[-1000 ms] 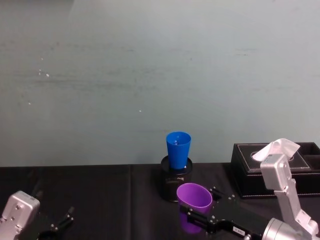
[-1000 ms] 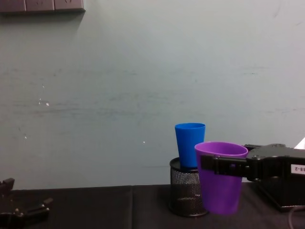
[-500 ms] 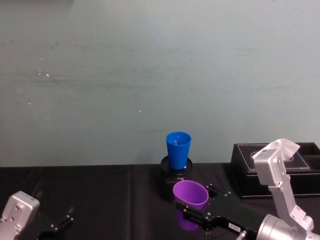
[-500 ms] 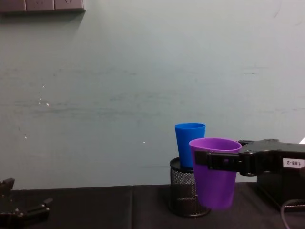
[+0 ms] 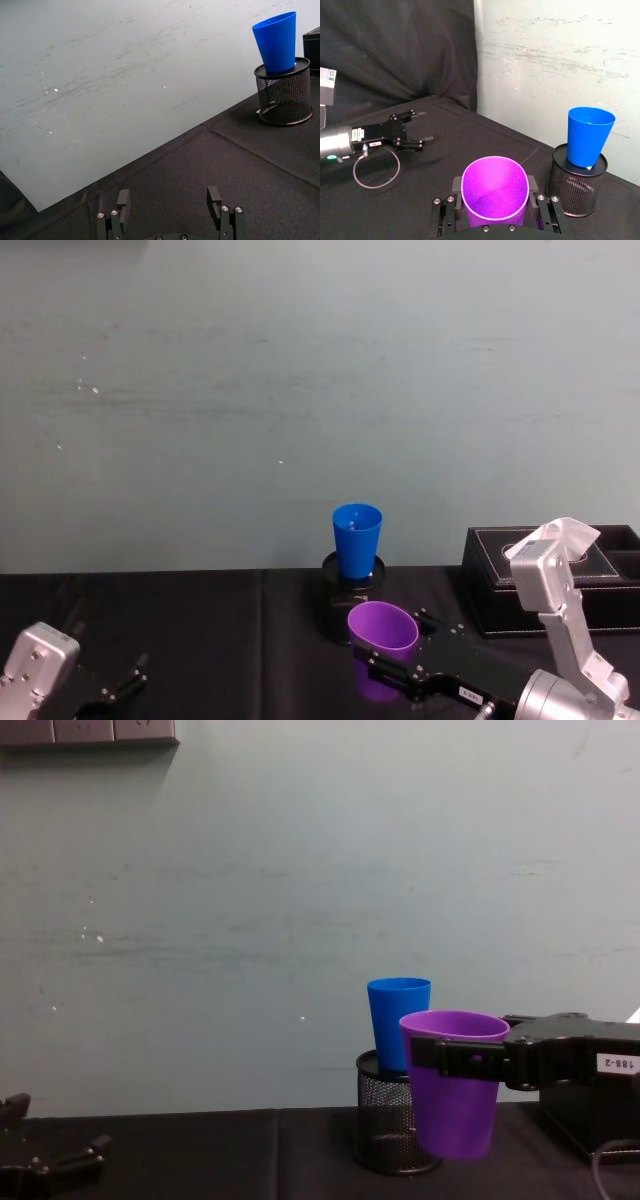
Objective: Pick up one cup with a gripper and tap it against the other cup.
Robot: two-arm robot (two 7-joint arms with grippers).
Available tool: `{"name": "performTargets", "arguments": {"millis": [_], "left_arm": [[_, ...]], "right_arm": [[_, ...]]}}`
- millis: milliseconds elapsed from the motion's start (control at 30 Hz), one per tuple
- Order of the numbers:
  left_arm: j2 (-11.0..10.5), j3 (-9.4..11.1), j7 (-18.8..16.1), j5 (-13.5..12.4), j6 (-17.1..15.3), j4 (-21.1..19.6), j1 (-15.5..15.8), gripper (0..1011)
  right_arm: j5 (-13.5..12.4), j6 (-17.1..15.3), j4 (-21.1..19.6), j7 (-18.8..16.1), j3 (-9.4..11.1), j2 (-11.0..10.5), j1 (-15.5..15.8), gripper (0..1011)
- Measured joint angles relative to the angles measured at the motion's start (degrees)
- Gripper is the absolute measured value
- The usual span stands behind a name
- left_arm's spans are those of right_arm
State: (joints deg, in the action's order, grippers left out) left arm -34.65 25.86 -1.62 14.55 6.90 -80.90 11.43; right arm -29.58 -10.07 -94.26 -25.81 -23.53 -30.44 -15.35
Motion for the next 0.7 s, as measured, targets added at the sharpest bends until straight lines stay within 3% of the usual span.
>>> {"name": "performTargets", "arguments": {"millis": [700], "left_arm": [[0.0, 0.0, 0.0, 0.0, 0.0, 0.0, 0.0, 1000]], "right_arm": [[0.0, 0.1, 0.1, -0.2, 0.1, 0.0, 0.1, 735]]}}
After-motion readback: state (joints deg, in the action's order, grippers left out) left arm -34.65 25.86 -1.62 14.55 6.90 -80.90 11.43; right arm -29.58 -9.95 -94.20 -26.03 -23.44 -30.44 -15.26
